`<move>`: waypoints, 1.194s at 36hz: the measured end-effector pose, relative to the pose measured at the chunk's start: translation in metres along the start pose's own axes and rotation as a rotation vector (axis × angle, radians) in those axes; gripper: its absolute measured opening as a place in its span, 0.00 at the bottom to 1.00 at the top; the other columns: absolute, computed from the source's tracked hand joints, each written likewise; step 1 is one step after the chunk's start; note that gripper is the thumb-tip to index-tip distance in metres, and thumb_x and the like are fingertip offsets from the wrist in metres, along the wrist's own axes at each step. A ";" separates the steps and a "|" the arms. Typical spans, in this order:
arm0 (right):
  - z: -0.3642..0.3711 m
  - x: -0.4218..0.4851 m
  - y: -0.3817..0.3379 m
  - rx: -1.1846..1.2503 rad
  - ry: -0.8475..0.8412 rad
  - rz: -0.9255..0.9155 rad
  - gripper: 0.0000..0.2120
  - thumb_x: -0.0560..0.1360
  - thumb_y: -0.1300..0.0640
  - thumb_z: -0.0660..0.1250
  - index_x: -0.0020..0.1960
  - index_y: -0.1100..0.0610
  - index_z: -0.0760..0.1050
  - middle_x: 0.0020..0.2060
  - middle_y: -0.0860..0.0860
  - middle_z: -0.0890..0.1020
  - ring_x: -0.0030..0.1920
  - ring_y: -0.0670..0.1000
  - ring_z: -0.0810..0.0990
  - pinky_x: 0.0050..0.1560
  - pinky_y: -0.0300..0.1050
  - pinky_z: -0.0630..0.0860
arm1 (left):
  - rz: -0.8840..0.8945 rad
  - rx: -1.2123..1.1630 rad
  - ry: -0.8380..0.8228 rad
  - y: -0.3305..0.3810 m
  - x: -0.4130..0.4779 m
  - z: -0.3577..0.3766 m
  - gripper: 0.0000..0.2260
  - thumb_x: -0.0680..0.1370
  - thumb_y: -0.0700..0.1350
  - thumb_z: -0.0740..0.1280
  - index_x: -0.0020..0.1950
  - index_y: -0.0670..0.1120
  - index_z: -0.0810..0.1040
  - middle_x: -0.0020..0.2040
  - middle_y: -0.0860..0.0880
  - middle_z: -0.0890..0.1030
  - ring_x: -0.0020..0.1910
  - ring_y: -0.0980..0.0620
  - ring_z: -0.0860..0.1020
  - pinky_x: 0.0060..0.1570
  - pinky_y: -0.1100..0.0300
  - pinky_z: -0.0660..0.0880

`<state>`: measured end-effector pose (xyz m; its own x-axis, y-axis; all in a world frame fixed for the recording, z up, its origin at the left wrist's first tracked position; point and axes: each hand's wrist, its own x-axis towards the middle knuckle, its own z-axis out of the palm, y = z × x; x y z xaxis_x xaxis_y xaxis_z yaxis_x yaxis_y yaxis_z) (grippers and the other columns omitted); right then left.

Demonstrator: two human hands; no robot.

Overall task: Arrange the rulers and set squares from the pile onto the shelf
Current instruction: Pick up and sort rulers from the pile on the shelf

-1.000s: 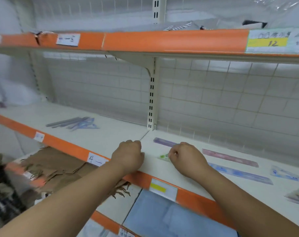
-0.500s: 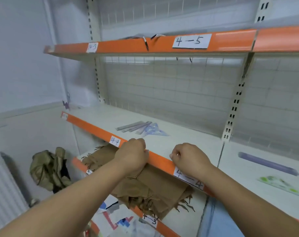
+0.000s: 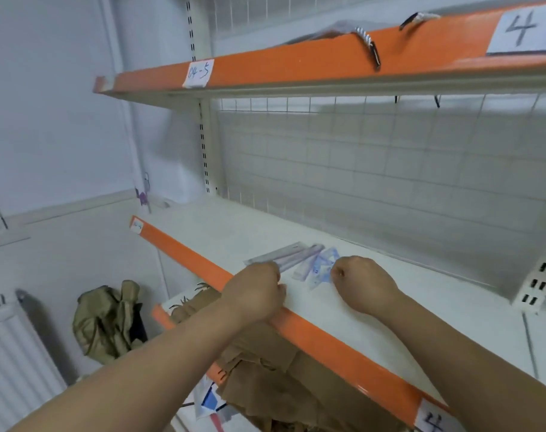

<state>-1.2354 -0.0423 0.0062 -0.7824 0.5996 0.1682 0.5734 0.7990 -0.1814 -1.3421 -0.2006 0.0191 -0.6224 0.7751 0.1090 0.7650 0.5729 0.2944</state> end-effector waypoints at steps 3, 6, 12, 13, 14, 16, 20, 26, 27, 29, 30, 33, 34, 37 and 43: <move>-0.001 0.030 0.008 0.014 0.001 0.032 0.08 0.77 0.59 0.60 0.51 0.56 0.77 0.49 0.51 0.79 0.54 0.54 0.77 0.44 0.39 0.66 | -0.010 0.014 0.005 -0.009 0.025 -0.004 0.12 0.80 0.47 0.59 0.60 0.43 0.74 0.57 0.45 0.78 0.57 0.47 0.75 0.49 0.60 0.70; 0.002 0.049 0.019 -0.004 -0.008 0.100 0.08 0.76 0.60 0.60 0.49 0.57 0.78 0.49 0.51 0.80 0.48 0.53 0.77 0.43 0.39 0.67 | -0.022 0.018 -0.020 -0.015 0.046 -0.003 0.12 0.81 0.47 0.59 0.59 0.43 0.74 0.56 0.44 0.78 0.54 0.46 0.76 0.48 0.59 0.72; 0.022 0.065 0.040 -0.044 -0.197 0.157 0.07 0.74 0.52 0.65 0.48 0.55 0.76 0.50 0.50 0.78 0.51 0.51 0.78 0.48 0.42 0.74 | 0.015 0.028 -0.091 -0.019 0.078 0.007 0.13 0.81 0.48 0.58 0.61 0.44 0.73 0.58 0.46 0.77 0.56 0.48 0.75 0.51 0.59 0.72; 0.023 0.065 0.041 -0.044 -0.225 0.164 0.10 0.73 0.50 0.66 0.51 0.55 0.77 0.52 0.50 0.78 0.52 0.51 0.78 0.50 0.43 0.75 | 0.024 0.029 -0.102 -0.019 0.082 0.009 0.13 0.81 0.49 0.58 0.61 0.45 0.73 0.59 0.47 0.76 0.56 0.49 0.75 0.52 0.59 0.72; 0.025 0.065 0.042 -0.040 -0.240 0.167 0.13 0.73 0.50 0.66 0.55 0.55 0.77 0.54 0.51 0.76 0.53 0.51 0.78 0.51 0.43 0.75 | 0.037 0.029 -0.111 -0.019 0.086 0.011 0.13 0.81 0.49 0.58 0.61 0.45 0.73 0.59 0.47 0.76 0.57 0.49 0.75 0.52 0.59 0.71; 0.027 0.066 0.042 -0.031 -0.244 0.171 0.14 0.73 0.51 0.66 0.57 0.55 0.77 0.56 0.52 0.75 0.54 0.52 0.77 0.54 0.43 0.76 | 0.067 0.031 -0.131 -0.018 0.092 0.015 0.13 0.81 0.49 0.58 0.61 0.45 0.73 0.60 0.46 0.76 0.58 0.49 0.74 0.52 0.60 0.70; 0.027 0.068 0.038 -0.049 -0.268 0.175 0.10 0.75 0.52 0.64 0.40 0.58 0.75 0.43 0.53 0.73 0.46 0.53 0.71 0.43 0.37 0.70 | 0.134 0.028 -0.195 -0.015 0.102 0.022 0.13 0.81 0.49 0.58 0.62 0.44 0.72 0.61 0.47 0.75 0.59 0.49 0.74 0.50 0.63 0.67; 0.033 0.063 0.043 0.006 -0.266 0.231 0.12 0.74 0.48 0.64 0.54 0.54 0.75 0.55 0.53 0.66 0.57 0.55 0.70 0.58 0.43 0.71 | 0.303 0.003 -0.244 -0.006 0.118 0.024 0.19 0.82 0.47 0.57 0.73 0.47 0.65 0.70 0.48 0.71 0.66 0.50 0.70 0.56 0.64 0.65; 0.033 0.061 0.043 0.037 -0.258 0.238 0.11 0.74 0.50 0.64 0.53 0.54 0.74 0.55 0.52 0.66 0.54 0.53 0.72 0.56 0.42 0.71 | 0.325 0.000 -0.255 -0.005 0.121 0.025 0.20 0.82 0.47 0.58 0.74 0.47 0.64 0.71 0.48 0.69 0.68 0.50 0.69 0.57 0.64 0.65; 0.033 0.059 0.041 0.080 -0.219 0.220 0.05 0.75 0.55 0.63 0.51 0.53 0.71 0.52 0.51 0.67 0.48 0.50 0.72 0.49 0.36 0.68 | 0.360 0.001 -0.278 -0.003 0.126 0.026 0.20 0.82 0.46 0.59 0.74 0.46 0.63 0.71 0.48 0.69 0.68 0.50 0.68 0.58 0.64 0.66; 0.033 0.060 0.041 0.098 -0.193 0.200 0.04 0.75 0.58 0.62 0.49 0.51 0.70 0.51 0.51 0.69 0.47 0.49 0.71 0.47 0.34 0.66 | 0.379 -0.002 -0.286 -0.003 0.128 0.026 0.19 0.82 0.45 0.59 0.72 0.46 0.65 0.70 0.48 0.69 0.68 0.50 0.69 0.59 0.64 0.67; 0.030 0.063 0.036 0.194 -0.085 0.176 0.10 0.76 0.64 0.59 0.51 0.52 0.72 0.47 0.48 0.73 0.45 0.46 0.69 0.41 0.28 0.63 | 0.420 -0.010 -0.290 -0.002 0.134 0.027 0.04 0.81 0.43 0.58 0.55 0.51 0.66 0.63 0.46 0.74 0.62 0.47 0.73 0.57 0.58 0.72; 0.026 0.063 0.032 0.267 -0.049 0.188 0.12 0.76 0.66 0.57 0.50 0.52 0.74 0.44 0.46 0.73 0.42 0.44 0.70 0.39 0.27 0.64 | 0.417 -0.020 -0.279 -0.002 0.136 0.027 0.04 0.81 0.43 0.58 0.49 0.52 0.64 0.60 0.45 0.76 0.59 0.46 0.75 0.54 0.56 0.73; 0.019 0.061 0.020 0.573 -0.011 0.234 0.18 0.74 0.71 0.53 0.40 0.50 0.71 0.36 0.46 0.73 0.36 0.47 0.69 0.39 0.35 0.69 | 0.410 -0.045 -0.281 -0.004 0.143 0.029 0.08 0.80 0.45 0.60 0.42 0.52 0.63 0.54 0.44 0.78 0.51 0.46 0.78 0.48 0.56 0.74; 0.018 0.062 0.008 0.695 0.037 0.293 0.16 0.76 0.69 0.53 0.45 0.48 0.66 0.36 0.49 0.73 0.36 0.51 0.71 0.38 0.42 0.69 | 0.484 -0.055 -0.303 -0.009 0.151 0.030 0.16 0.78 0.49 0.65 0.37 0.52 0.59 0.52 0.42 0.81 0.50 0.47 0.80 0.32 0.68 0.68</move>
<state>-1.2836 0.0005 -0.0021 -0.6058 0.7941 0.0491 0.4616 0.4011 -0.7913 -1.4378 -0.0811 0.0047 -0.1221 0.9920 -0.0307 0.9362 0.1254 0.3283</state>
